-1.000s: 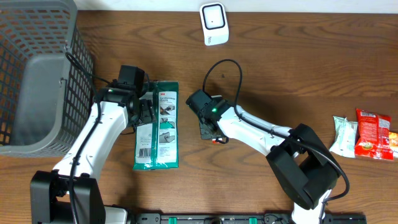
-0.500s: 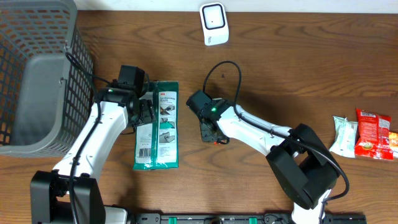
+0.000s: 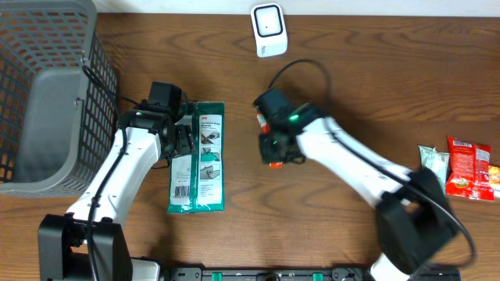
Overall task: Scan the item barcode
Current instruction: 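Raise the sachet to the scanner and hold its barcode against it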
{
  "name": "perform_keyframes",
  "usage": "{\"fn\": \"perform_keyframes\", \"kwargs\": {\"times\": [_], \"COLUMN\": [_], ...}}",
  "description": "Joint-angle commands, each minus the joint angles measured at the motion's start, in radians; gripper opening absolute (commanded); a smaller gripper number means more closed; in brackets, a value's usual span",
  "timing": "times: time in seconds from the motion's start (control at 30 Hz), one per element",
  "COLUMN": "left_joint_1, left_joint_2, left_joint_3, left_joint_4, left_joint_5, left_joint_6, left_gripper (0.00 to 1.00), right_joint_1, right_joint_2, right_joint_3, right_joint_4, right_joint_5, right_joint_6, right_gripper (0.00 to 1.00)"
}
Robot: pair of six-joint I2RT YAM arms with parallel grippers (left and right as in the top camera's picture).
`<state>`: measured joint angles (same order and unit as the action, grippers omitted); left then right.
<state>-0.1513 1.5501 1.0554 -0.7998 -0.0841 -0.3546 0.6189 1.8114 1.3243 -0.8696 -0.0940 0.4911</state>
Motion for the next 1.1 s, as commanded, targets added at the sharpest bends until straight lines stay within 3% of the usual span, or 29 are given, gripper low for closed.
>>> {"fn": "perform_keyframes", "kwargs": {"times": [0.0, 0.23, 0.53, 0.7, 0.73, 0.77, 0.87, 0.93, 1.07], "left_joint_1": [0.006, 0.006, 0.006, 0.006, 0.006, 0.006, 0.006, 0.006, 0.006], "left_joint_2": [-0.007, -0.007, -0.007, -0.007, -0.007, -0.007, -0.007, -0.007, -0.007], "left_joint_3": [0.015, 0.015, 0.014, 0.014, 0.015, 0.015, 0.015, 0.014, 0.015], "left_joint_4": [0.0, 0.0, 0.0, 0.0, 0.0, 0.0, 0.0, 0.0, 0.0], "left_joint_5": [-0.006, -0.006, -0.006, -0.006, -0.006, -0.006, -0.006, -0.006, -0.006], "left_joint_6": [0.005, 0.005, 0.005, 0.005, 0.005, 0.005, 0.005, 0.005, 0.005], "left_gripper": [0.85, 0.85, 0.85, 0.85, 0.85, 0.85, 0.85, 0.85, 0.85], "right_joint_1": [-0.09, -0.259, -0.313, -0.335, -0.344, -0.357, -0.378, -0.393, -0.417], "right_joint_2": [-0.08, -0.089, -0.09, -0.079, -0.068, -0.032, 0.061, 0.141, 0.313], "right_joint_3": [0.025, 0.026, 0.192, 0.21, 0.21, 0.212, 0.239, 0.275, 0.348], "right_joint_4": [-0.006, 0.049, 0.14, 0.493, 0.602, 0.832, 1.168, 1.305, 1.401], "right_joint_5": [-0.199, -0.596, -0.732, -0.847, -0.875, -0.931, -0.985, -1.005, -1.027], "right_joint_6": [-0.101, -0.181, -0.083, 0.175, 0.253, 0.418, 0.674, 0.79, 0.89], "right_gripper": [0.01, 0.01, 0.01, 0.01, 0.01, 0.01, 0.01, 0.01, 0.01]}}
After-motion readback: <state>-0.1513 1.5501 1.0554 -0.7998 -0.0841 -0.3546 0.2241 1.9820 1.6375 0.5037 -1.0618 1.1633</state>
